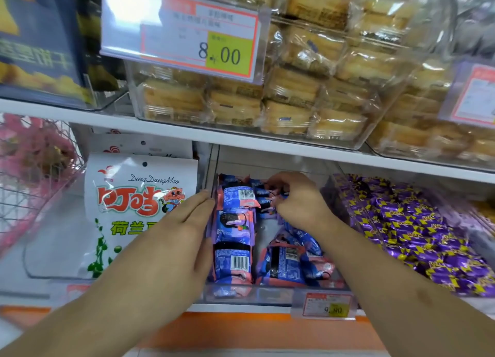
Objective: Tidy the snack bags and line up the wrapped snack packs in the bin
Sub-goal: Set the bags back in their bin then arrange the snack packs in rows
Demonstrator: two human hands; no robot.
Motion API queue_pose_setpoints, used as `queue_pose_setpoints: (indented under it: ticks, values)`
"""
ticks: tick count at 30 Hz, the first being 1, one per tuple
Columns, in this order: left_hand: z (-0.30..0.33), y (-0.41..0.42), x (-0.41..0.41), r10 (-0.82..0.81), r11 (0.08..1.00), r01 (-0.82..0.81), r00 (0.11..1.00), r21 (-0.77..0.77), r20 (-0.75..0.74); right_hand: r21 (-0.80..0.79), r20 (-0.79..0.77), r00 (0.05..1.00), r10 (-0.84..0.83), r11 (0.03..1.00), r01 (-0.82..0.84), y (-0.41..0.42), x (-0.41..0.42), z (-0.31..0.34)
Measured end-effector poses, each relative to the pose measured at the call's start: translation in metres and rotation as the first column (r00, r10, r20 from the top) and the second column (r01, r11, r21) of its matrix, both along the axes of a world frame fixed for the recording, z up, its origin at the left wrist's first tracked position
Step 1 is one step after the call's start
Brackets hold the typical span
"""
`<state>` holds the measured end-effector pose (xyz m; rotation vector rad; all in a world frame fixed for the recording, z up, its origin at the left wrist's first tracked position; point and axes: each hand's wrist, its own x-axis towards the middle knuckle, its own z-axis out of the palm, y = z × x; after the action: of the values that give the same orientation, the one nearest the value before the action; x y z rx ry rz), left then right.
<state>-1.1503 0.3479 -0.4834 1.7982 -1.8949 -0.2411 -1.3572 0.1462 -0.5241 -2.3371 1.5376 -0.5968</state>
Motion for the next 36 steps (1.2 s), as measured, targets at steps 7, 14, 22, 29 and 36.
queue_pose_setpoints:
  ticks: [7,14,22,29,36]
  values:
    - [-0.005,-0.001,-0.003,0.0,0.999,0.001,1.0,-0.036,0.03,0.257,0.184,0.968,0.172,0.942,-0.216,0.035,0.027,0.028]
    - [-0.009,-0.001,-0.001,0.043,0.998,-0.042,0.998,-0.04,0.042,0.147,0.243,0.969,0.051,0.985,-0.089,0.033,0.028,0.03]
    - [0.0,-0.004,-0.001,0.051,0.998,-0.051,0.999,-0.04,-0.007,0.592,0.69,0.693,-0.21,0.715,-0.372,0.059,-0.006,0.057]
    - [0.016,-0.001,-0.009,0.045,0.998,-0.057,0.959,-0.037,-0.28,0.58,0.757,0.622,-0.201,0.644,-0.499,0.094,-0.002,0.062]
    - [0.019,-0.001,-0.007,0.057,0.996,-0.077,0.929,-0.041,-0.367,0.424,0.728,0.682,0.072,0.735,-0.53,0.1,-0.005,0.073]
